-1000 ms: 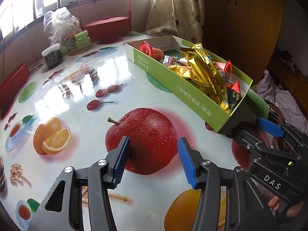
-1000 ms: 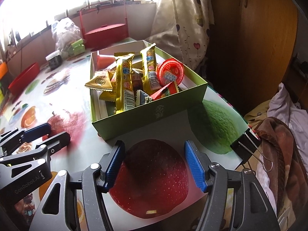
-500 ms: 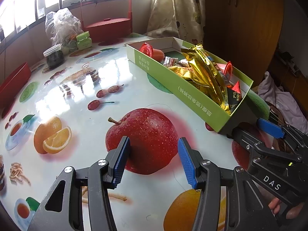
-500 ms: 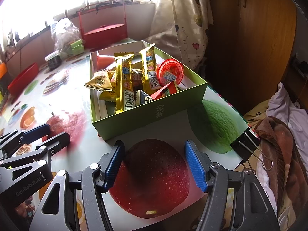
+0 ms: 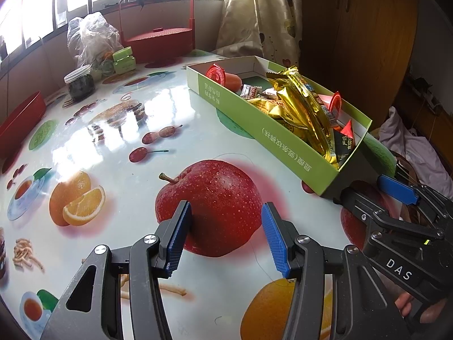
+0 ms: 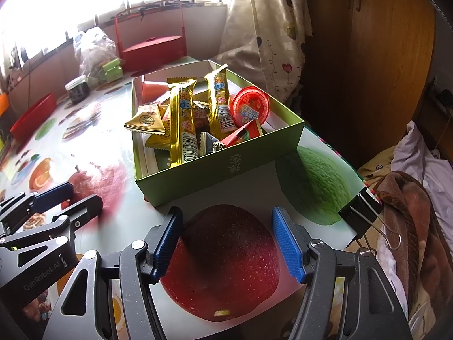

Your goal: Organize snacks

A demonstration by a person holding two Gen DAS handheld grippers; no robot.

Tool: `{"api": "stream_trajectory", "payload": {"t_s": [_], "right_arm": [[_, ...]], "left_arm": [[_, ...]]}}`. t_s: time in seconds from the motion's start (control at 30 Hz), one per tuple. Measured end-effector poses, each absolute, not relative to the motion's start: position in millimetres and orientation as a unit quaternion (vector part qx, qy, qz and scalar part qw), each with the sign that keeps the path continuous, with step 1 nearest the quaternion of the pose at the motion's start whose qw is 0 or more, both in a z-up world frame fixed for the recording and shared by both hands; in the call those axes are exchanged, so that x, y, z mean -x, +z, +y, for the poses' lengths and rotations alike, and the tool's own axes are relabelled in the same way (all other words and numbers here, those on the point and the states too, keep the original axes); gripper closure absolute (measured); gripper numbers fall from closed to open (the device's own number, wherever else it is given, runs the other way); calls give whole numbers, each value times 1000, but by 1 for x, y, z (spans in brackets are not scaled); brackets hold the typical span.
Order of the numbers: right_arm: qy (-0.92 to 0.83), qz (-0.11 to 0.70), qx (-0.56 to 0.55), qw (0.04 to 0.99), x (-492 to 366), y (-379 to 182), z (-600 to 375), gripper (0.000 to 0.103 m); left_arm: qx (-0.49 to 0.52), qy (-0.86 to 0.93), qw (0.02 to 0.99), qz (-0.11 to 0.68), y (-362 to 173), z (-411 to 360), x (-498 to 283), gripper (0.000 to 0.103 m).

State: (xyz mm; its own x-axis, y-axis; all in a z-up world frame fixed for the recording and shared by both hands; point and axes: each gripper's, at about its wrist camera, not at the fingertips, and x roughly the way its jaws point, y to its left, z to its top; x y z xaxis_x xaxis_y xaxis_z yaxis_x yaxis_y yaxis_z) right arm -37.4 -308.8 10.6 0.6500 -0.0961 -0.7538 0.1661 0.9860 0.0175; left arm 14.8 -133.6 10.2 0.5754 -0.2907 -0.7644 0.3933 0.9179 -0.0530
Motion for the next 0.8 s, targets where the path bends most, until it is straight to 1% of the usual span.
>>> {"api": "stream_trajectory", "payload": {"t_s": [0.8], "right_arm": [[-78, 409, -43, 908, 37, 11, -315, 37]], "left_arm": [[-59, -194, 886, 417, 10, -133, -14, 50]]}}
